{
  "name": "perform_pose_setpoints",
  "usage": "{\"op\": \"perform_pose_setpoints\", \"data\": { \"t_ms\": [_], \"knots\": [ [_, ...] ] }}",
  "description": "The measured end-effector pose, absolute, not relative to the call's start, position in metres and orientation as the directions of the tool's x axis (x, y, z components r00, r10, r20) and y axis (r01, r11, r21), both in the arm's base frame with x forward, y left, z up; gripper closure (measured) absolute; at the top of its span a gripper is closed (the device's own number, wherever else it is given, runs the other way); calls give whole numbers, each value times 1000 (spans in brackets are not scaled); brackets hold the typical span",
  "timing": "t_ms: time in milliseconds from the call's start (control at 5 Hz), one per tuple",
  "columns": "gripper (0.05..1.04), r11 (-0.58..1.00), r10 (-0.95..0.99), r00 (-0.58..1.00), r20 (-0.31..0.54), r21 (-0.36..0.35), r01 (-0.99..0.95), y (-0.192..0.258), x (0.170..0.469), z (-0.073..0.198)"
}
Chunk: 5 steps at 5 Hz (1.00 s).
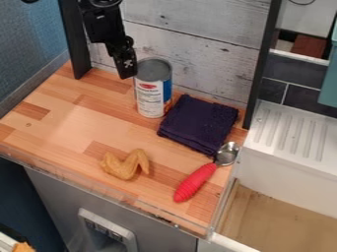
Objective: Déplacer un couillere rouge à coté gauche de la table
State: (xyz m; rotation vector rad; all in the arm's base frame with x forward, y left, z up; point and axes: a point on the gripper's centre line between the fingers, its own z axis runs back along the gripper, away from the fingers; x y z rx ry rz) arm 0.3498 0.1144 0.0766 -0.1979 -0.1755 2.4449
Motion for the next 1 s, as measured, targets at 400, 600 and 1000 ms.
{"op": "perform_pose_setpoints", "data": {
  "t_ms": [400,600,1000],
  "knots": [
    [83,-805,592,-803,-75,-107,-583,96,338,52],
    [83,-829,559,-821,-117,-110,-549,84,330,61],
    [83,-887,461,-878,-125,-91,-453,35,316,47]
  ]
}}
